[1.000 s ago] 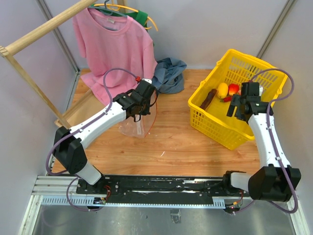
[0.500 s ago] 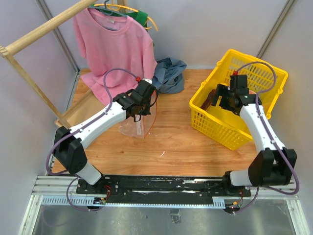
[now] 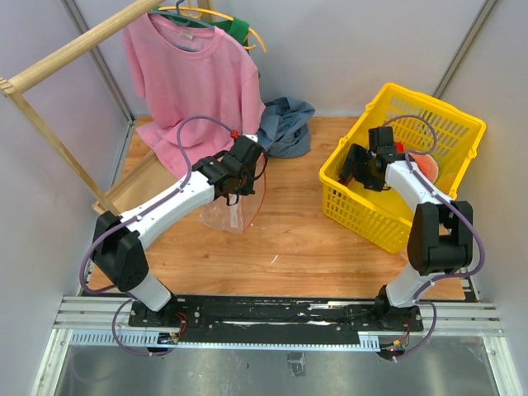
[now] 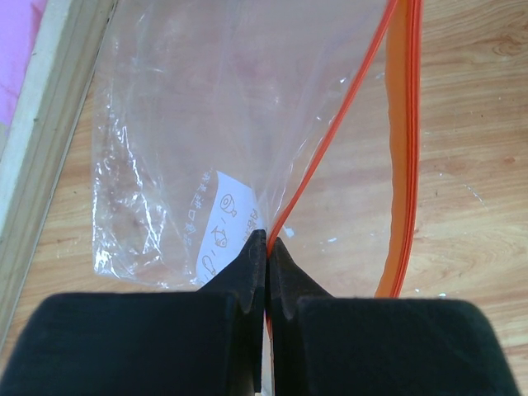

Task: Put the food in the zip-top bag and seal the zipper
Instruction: Pick up the fake food from the bin.

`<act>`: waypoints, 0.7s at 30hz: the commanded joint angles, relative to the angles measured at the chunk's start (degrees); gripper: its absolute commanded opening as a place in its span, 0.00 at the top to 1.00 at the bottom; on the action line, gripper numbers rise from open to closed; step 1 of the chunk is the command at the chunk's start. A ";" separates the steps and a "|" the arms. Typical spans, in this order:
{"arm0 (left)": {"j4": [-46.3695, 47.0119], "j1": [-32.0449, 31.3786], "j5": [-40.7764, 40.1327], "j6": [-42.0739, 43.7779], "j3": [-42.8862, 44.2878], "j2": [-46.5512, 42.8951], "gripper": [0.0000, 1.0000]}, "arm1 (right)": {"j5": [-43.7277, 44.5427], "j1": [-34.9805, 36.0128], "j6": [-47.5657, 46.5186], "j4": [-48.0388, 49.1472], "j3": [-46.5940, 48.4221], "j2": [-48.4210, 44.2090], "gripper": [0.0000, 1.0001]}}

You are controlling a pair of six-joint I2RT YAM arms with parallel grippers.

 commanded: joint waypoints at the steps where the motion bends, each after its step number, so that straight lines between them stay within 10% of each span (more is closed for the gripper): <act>1: -0.03 0.29 0.45 0.78 1.46 0.61 1.00 | -1.11 0.70 1.89 2.78 -0.60 2.77 0.11; 21: -0.73 0.31 0.31 0.75 1.83 0.05 1.00 | -5.42 -0.98 -2.71 7.74 -4.37 5.92 0.54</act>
